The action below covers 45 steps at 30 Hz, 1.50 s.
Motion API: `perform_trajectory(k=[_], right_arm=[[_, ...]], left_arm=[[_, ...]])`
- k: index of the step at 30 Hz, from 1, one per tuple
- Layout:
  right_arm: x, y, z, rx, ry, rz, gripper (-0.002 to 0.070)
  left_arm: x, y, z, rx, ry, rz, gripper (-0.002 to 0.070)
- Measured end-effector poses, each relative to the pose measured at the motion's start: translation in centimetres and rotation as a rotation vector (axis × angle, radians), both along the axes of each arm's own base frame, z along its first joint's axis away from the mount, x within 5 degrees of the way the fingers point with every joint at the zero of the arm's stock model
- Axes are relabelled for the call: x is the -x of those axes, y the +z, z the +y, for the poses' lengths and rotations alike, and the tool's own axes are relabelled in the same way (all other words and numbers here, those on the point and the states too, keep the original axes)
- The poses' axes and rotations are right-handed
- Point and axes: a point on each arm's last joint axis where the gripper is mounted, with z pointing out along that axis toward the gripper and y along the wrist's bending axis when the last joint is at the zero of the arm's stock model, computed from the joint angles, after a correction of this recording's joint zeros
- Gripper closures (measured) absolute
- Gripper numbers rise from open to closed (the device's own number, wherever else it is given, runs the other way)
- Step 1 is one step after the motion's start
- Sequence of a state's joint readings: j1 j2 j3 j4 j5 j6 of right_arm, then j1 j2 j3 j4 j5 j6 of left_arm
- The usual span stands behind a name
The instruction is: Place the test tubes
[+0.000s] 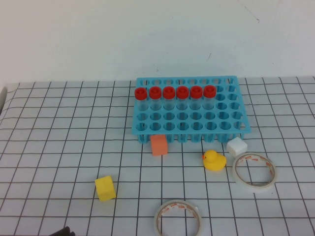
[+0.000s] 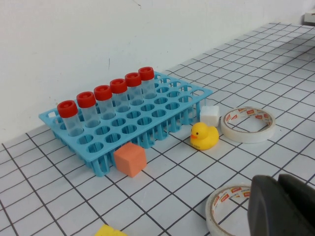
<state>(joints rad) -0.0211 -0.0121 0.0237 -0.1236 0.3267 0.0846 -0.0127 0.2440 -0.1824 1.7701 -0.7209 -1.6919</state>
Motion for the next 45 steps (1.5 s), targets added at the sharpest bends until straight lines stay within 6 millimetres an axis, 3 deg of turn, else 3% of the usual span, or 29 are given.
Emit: perform_trajectory(k=[27, 35, 40, 45], right_arm=[[0.0, 0.0, 0.0, -0.004, -0.003, 0.009, 0.0678], [0.0, 0.0, 0.0, -0.004, -0.003, 0.009, 0.0678], [0.0, 0.0, 0.0, -0.004, -0.003, 0.009, 0.0678], [0.0, 0.0, 0.0, -0.004, -0.003, 0.009, 0.0678]], left_arm=[[-0.1, 0.0, 0.1, 0.000, 0.009, -0.002, 0.0676], [-0.8, 0.0, 3.2, 0.176, 0.405, -0.047, 0.0676], [-0.1, -0.6, 4.2, 0.338, 0.495, -0.059, 0.0676], [0.0, -0.7, 4.5, 0.395, 0.523, -0.062, 0.0676]])
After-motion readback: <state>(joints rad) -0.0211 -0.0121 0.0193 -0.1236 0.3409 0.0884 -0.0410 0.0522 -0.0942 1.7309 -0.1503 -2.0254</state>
